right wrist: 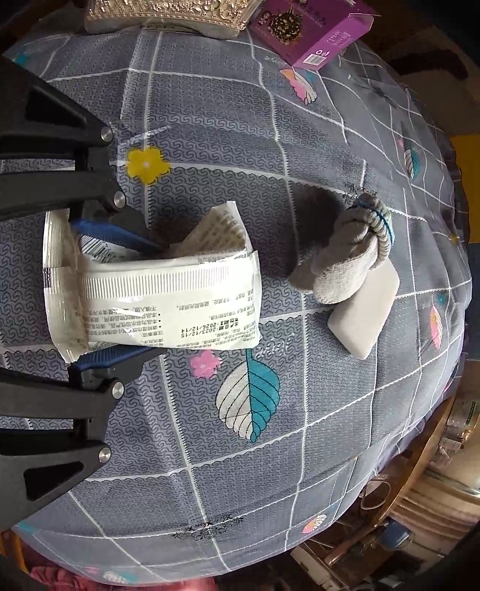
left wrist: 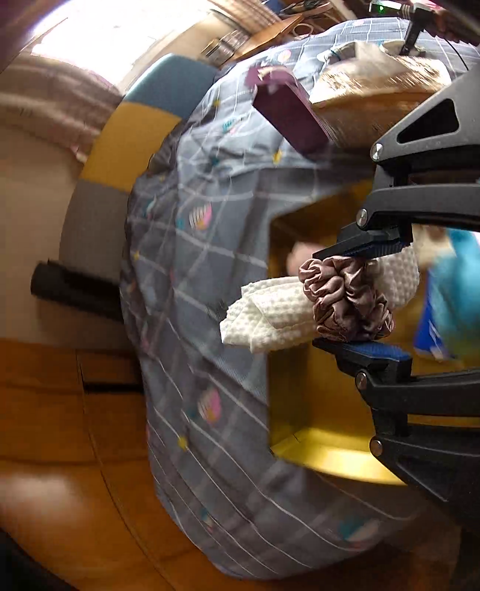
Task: Organize soft objects
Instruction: 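Carry the waffle cloth bundle over the gold tray with the left tool, then open the left tool to drop the waffle cloth into the gold tray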
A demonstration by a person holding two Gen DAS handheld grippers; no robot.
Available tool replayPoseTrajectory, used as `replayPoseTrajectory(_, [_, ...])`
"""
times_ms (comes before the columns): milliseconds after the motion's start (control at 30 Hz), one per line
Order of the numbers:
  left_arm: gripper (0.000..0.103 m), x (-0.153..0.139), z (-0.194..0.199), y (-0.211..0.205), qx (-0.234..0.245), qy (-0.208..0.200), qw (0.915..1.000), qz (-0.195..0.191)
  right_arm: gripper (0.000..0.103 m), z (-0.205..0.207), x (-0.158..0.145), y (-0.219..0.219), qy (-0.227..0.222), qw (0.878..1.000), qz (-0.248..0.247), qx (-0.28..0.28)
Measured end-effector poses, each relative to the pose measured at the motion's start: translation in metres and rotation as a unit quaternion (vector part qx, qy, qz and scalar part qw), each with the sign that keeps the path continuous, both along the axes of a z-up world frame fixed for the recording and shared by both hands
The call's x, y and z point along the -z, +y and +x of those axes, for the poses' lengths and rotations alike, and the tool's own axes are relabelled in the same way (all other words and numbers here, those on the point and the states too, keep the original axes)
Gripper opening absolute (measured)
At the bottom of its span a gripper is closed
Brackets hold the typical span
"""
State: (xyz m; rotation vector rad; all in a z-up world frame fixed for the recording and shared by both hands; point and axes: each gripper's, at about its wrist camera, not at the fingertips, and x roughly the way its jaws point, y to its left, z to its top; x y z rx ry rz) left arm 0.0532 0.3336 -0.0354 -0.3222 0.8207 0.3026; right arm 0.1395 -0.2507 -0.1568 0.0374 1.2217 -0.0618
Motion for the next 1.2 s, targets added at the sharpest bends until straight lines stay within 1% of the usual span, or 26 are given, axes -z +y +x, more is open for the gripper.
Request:
replayPoseTrajectory(67, [0.037, 0.010, -0.016, 0.012, -0.012, 0.007, 0.9999, -0.008, 0.049, 0.000, 0.000, 0.004, -0.001, 1.000, -0.003, -0.002])
replayPoseTrajectory(167, [0.038, 0.028, -0.027, 0.025, -0.028, 0.030, 0.9991, -0.006, 0.049, -0.002, 0.000, 0.009, -0.002, 1.000, -0.008, -0.004])
replayPoseTrajectory(233, [0.043, 0.043, -0.033, 0.031, -0.040, 0.049, 0.9980, -0.007, 0.049, -0.003, 0.000, 0.013, -0.002, 1.000, -0.011, -0.005])
replayPoseTrajectory(300, [0.045, 0.054, -0.037, 0.032, -0.045, 0.064, 0.9969, -0.009, 0.049, -0.004, 0.000, 0.016, -0.003, 1.000, -0.014, -0.006])
replayPoseTrajectory(400, [0.047, 0.063, -0.043, 0.031, -0.051, 0.067, 0.9962, -0.023, 0.049, -0.006, -0.002, 0.018, -0.004, 1.000, -0.016, -0.006])
replayPoseTrajectory(467, [0.051, 0.064, -0.046, 0.030, -0.054, 0.065, 0.9961, -0.026, 0.049, -0.005, -0.001, 0.017, -0.004, 1.000, -0.018, -0.008])
replayPoseTrajectory(533, [0.052, 0.061, -0.048, 0.024, -0.056, 0.061, 0.9965, -0.012, 0.049, -0.006, -0.002, 0.017, -0.005, 1.000, -0.020, -0.009])
replayPoseTrajectory(633, [0.052, 0.049, -0.051, 0.012, -0.056, 0.047, 0.9971, 0.019, 0.049, -0.005, 0.001, 0.021, -0.005, 1.000, -0.023, -0.010])
replayPoseTrajectory(733, [0.052, 0.037, -0.053, 0.004, -0.055, 0.031, 0.9974, 0.034, 0.049, -0.005, 0.003, 0.023, -0.005, 1.000, -0.024, -0.012])
replayPoseTrajectory(900, [0.052, 0.016, -0.058, -0.022, -0.032, 0.004, 0.9973, 0.067, 0.049, -0.006, 0.004, 0.023, -0.006, 1.000, -0.026, -0.014])
replayPoseTrajectory(1000, [0.052, 0.006, -0.060, -0.040, -0.010, -0.013, 0.9965, 0.082, 0.049, -0.006, 0.004, 0.022, -0.007, 1.000, -0.026, -0.014])
replayPoseTrajectory(1100, [0.052, 0.001, -0.062, -0.057, 0.012, -0.023, 0.9954, 0.092, 0.049, -0.006, 0.004, 0.022, -0.007, 1.000, -0.026, -0.015])
replayPoseTrajectory(1200, [0.052, 0.000, -0.062, -0.072, 0.032, -0.025, 0.9943, 0.099, 0.049, -0.006, 0.004, 0.022, -0.007, 1.000, -0.026, -0.015])
